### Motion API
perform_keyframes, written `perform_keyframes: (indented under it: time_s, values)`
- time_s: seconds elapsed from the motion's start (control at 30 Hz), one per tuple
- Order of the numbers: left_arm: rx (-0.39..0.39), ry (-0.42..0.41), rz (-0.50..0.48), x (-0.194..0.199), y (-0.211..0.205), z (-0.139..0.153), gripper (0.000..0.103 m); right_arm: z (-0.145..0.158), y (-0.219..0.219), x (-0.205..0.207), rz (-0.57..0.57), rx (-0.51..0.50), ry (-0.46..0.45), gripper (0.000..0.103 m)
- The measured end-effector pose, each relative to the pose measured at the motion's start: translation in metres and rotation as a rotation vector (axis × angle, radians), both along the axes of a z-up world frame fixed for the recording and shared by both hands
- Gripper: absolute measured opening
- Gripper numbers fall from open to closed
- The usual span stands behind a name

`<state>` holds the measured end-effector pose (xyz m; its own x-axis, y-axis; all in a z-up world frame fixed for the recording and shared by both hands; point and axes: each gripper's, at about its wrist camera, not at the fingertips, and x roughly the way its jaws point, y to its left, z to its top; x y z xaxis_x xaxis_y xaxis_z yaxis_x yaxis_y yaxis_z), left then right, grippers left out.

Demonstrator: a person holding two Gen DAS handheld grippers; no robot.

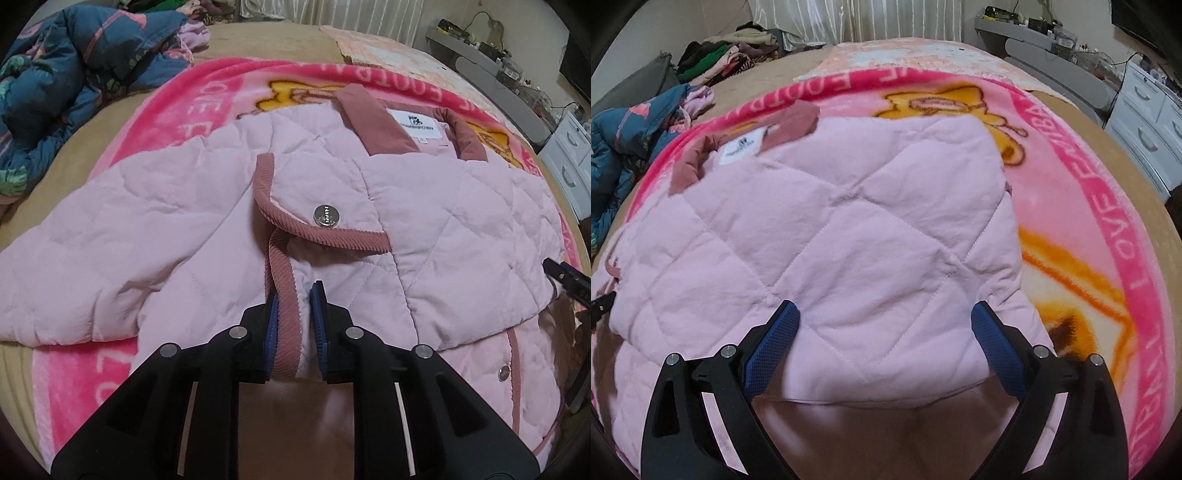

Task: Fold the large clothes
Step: 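Grasp the jacket front edge with the left tool and fold it inward, then move the left tool to the other sleeve lying on the bed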

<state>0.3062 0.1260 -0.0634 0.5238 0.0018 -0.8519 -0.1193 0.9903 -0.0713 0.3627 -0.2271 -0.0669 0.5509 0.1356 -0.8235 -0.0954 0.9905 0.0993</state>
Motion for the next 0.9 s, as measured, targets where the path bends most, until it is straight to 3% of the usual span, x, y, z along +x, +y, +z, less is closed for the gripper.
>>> perform_keyframes:
  time_s: [0.1, 0.27, 0.5, 0.63, 0.9]
  values:
    - [-0.002, -0.014, 0.003, -0.007, 0.002, 0.008, 0.022, 0.016, -0.001, -0.014, 0.009, 0.072, -0.033, 0.095]
    - [-0.013, -0.043, 0.008, -0.021, 0.004, 0.023, 0.046, 0.035, 0.011, -0.035, 0.044, 0.075, -0.069, 0.097]
    - [0.007, -0.107, 0.018, -0.045, 0.008, 0.047, 0.071, 0.049, 0.029, -0.058, 0.075, 0.093, -0.096, 0.097]
    - [0.03, -0.123, 0.033, -0.058, 0.012, 0.057, 0.092, 0.057, 0.044, -0.066, 0.1, 0.093, -0.111, 0.098]
    - [0.042, -0.135, 0.109, -0.086, 0.037, 0.063, 0.094, 0.077, 0.079, -0.081, 0.155, 0.116, -0.153, 0.099]
